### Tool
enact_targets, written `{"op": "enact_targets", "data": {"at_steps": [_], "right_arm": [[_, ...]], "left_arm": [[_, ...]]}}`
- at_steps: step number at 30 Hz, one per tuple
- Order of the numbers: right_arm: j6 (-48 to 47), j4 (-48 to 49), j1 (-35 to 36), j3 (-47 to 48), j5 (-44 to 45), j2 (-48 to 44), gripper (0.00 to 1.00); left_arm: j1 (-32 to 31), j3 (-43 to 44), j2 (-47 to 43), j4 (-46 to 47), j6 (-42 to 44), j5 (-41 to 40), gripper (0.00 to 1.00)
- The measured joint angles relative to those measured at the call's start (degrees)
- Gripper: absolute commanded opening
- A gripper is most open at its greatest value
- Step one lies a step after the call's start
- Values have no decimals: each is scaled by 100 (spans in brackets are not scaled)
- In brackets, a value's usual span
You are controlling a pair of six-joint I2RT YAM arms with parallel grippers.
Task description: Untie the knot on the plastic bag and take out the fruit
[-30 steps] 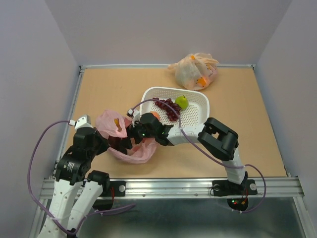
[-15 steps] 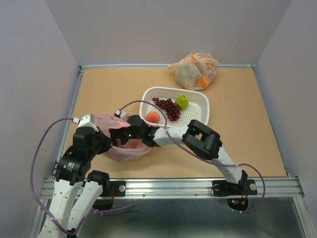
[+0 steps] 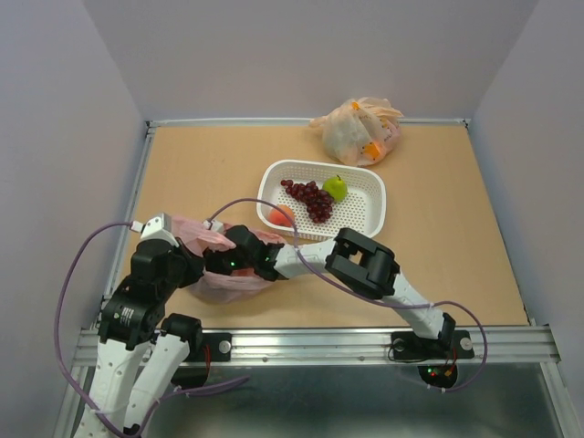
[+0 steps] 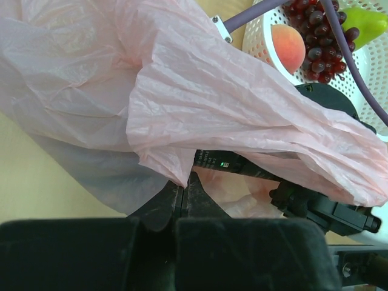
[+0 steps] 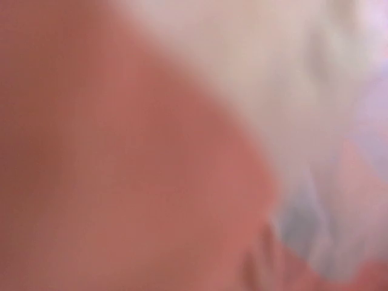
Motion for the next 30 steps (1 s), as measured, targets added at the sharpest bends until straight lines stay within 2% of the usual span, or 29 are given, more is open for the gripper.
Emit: {"op": "enact_targets", "data": {"at_steps": [2,3,9,19,30], "right_arm": [[-57,-37,0,-13,79,-37,19],[-98,-50,0,-48,122,-76,11],[-411,-258,0,-586,426,-688,0],[-960,-452,0,-1563,951,-2118,1],[-1338,-1051,0,-2546,1814,-3598,0]], "left_arm": [[0,0,0,-35,-2,-63,0],[0,0,0,-57,-4,-109,0],[0,2,13,-157,-74,-555,0],[0,101,197,-188,-210,-1174,0],[0,76,208,-72,-267,-1255,0]]}}
